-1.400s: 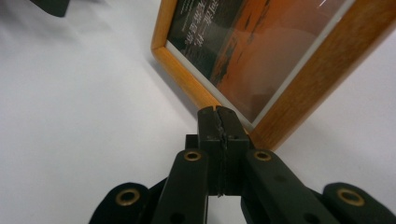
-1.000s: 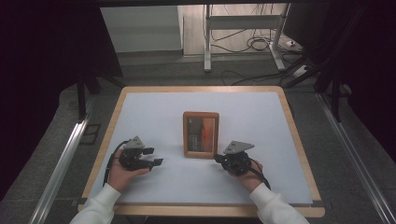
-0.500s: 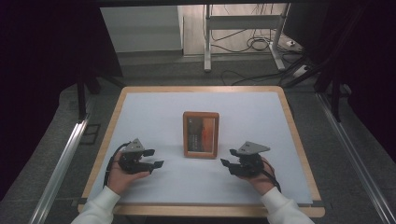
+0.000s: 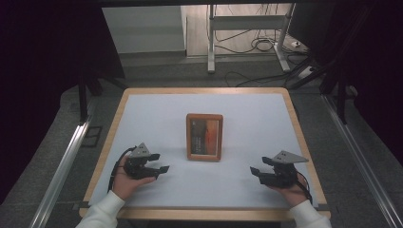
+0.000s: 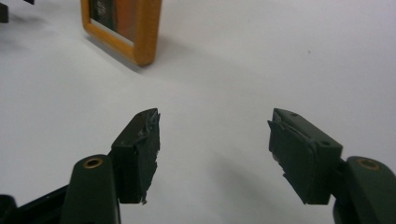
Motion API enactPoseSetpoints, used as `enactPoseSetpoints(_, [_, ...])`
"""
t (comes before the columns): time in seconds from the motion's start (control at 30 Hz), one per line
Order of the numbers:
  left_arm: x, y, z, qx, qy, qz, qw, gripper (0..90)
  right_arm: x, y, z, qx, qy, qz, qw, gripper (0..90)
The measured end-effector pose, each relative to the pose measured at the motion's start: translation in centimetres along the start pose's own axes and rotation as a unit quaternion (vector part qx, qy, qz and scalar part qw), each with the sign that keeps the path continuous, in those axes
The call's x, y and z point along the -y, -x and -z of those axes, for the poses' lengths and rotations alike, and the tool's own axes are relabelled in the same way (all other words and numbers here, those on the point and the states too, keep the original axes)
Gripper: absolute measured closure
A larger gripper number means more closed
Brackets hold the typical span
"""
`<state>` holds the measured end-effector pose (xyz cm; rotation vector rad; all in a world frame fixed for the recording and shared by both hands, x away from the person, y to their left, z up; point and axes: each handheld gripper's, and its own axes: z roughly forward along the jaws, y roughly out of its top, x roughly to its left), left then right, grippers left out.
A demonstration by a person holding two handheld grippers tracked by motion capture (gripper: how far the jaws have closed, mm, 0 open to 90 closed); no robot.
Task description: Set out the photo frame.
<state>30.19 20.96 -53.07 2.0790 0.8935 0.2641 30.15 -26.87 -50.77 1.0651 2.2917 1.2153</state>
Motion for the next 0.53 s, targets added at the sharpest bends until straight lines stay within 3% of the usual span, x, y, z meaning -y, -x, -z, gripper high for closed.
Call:
enactPoseSetpoints(0.13, [0.0,-0.01,-0.07,-0.002,0.0,0.001,1.0,32.9,0.17,0.55,-0.01,0.006,0.0,-0.009,0.9999,32.5])
enactPoseSetpoints(0.53, [0.01,-0.35,-0.29,-0.001,0.0,-0.002,1.0,32.8,0.38,0.3,-0.42,0.018,-0.01,0.006,0.9998,30.1])
